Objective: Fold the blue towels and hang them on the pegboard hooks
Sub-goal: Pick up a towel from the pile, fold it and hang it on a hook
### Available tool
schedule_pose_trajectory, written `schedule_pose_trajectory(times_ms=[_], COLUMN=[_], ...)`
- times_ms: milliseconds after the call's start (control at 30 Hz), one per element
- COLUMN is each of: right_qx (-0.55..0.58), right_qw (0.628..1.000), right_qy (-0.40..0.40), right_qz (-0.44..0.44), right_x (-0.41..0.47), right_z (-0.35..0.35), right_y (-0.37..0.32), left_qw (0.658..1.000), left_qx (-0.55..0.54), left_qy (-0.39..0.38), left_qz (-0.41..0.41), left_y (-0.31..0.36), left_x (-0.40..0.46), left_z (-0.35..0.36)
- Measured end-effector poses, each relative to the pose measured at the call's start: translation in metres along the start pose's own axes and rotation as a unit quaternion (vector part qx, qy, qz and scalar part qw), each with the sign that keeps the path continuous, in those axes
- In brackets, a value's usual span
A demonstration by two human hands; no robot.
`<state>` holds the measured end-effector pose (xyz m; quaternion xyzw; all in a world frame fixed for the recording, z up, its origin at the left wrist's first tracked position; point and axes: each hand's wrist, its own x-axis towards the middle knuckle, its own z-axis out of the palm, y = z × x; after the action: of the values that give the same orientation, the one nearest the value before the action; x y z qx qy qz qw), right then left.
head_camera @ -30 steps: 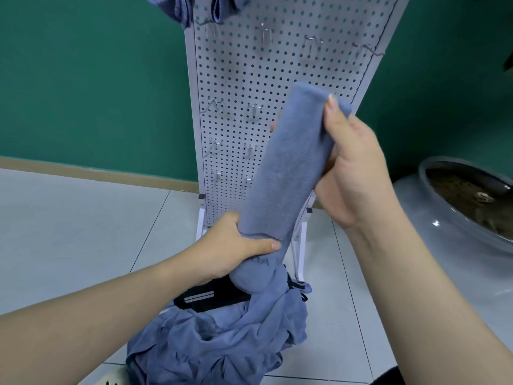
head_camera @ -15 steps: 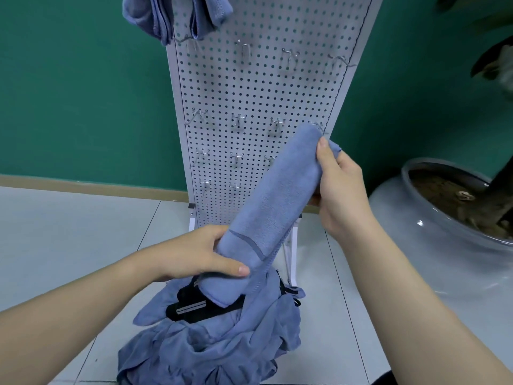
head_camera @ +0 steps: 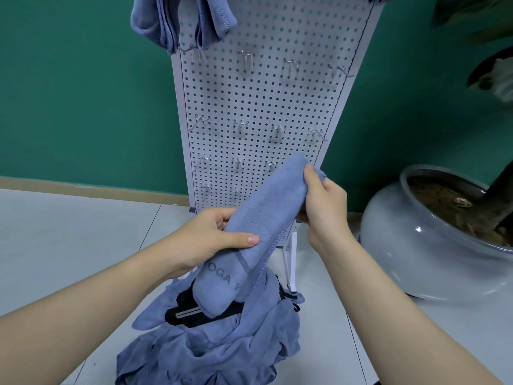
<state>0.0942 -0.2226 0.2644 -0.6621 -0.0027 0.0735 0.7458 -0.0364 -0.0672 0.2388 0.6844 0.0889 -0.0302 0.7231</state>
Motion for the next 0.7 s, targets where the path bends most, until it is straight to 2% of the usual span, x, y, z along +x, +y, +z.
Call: schedule_pose_trajectory(times_ms=[133, 233, 300, 333, 367, 433, 467, 500, 533, 633, 700], right_qx=[-0.03, -0.037, -0.091, -0.151, -0.224, -0.346, -0.389, -0.415, -0.422, -0.386, -0.371], right_qw=[0.999, 0.999, 0.995, 0.985, 0.959, 0.853, 0.794, 0.754, 0.742, 0.786, 0.794], right_qy=[-0.004, -0.025, -0.022, -0.01, -0.002, -0.07, -0.126, -0.172, -0.201, -0.213, -0.202], right_qz=[0.022, 0.026, -0.016, -0.079, -0.175, -0.384, -0.45, -0.48, -0.48, -0.433, -0.437], right_x=[0.004, 0.003, 0.0, -0.002, -0.005, -0.014, -0.02, -0.026, -0.033, -0.041, -0.039], right_z=[-0.007, -0.009, -0.006, -0.004, -0.003, -0.002, 0.0, 0.005, 0.011, 0.024, 0.027], right_y=[0.0, -0.002, -0.001, 0.0, 0.001, 0.002, 0.003, 0.006, 0.009, 0.02, 0.023], left_qw=[1.0, 0.999, 0.996, 0.993, 0.99, 0.985, 0.984, 0.983, 0.983, 0.987, 0.99], left_qx=[0.01, -0.009, -0.04, -0.055, -0.067, -0.086, -0.092, -0.097, -0.098, -0.088, -0.08], left_qy=[-0.012, 0.017, 0.047, 0.061, 0.073, 0.092, 0.095, 0.092, 0.085, 0.051, 0.036], left_qz=[0.003, 0.032, 0.065, 0.084, 0.098, 0.117, 0.122, 0.124, 0.126, 0.121, 0.115], left_y=[0.01, 0.018, 0.022, 0.023, 0.024, 0.027, 0.028, 0.03, 0.031, 0.032, 0.031], left_x=[-0.007, -0.012, -0.014, -0.014, -0.014, -0.015, -0.016, -0.017, -0.018, -0.02, -0.021], left_z=[-0.018, -0.03, -0.034, -0.036, -0.037, -0.038, -0.038, -0.037, -0.037, -0.036, -0.036])
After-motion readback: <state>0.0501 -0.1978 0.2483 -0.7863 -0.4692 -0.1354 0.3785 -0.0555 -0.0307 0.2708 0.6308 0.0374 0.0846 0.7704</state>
